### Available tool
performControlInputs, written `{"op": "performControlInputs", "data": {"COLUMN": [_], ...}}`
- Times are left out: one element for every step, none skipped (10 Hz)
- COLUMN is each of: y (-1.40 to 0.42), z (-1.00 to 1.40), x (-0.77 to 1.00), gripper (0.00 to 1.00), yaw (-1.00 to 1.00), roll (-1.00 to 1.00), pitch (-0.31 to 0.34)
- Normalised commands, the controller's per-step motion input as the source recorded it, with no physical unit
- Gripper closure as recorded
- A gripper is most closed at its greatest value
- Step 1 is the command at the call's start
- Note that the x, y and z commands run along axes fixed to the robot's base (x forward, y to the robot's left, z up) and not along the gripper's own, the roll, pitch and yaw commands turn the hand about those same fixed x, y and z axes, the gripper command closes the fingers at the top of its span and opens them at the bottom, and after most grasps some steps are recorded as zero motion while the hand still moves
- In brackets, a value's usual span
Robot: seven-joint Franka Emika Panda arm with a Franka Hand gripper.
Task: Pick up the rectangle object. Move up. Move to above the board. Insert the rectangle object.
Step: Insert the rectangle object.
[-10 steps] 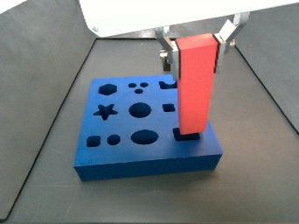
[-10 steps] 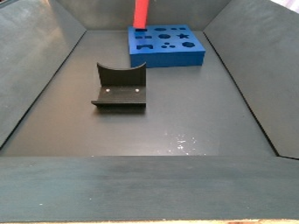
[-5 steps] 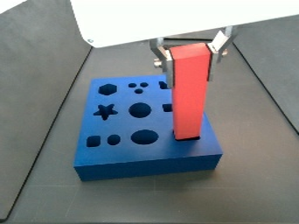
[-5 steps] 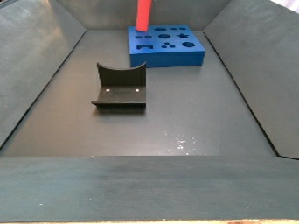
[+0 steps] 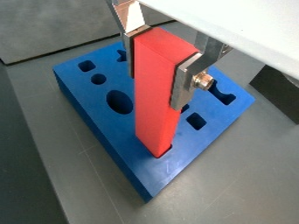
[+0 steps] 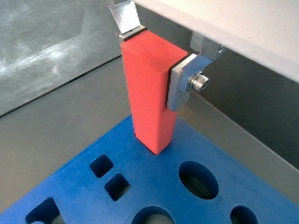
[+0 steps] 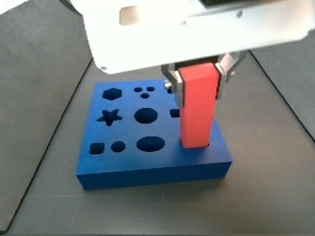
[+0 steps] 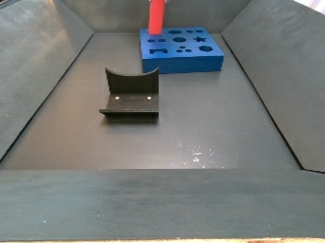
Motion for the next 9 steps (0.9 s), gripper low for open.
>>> {"op": "performControlInputs", "data": {"y": [-0.04,0.00,0.03,0.10,0.11,0.00,0.00,-0.01,-0.04], "z": [-0.54,-0.08,-0.26,-0.46,-0.51,-0.60,-0.39,-0.22,-0.36], "x": [0.05,0.00,0.03,0.05,0.10,0.14,0.14,0.13,0.11], "gripper": [1.00,1.00,1.00,1.00,1.00,1.00,1.00,1.00,1.00], "yaw": [0.00,0.00,-0.03,-0.04,0.00,0.00,0.00,0.00,0.00], "roll": [0.14,0.00,-0.48,-0.68,-0.64,-0.32,-0.13,0.00,0.03], "pitch": [-0.049,0.000,0.006,0.046,0.069,0.174,0.174,0.151,0.180]}}
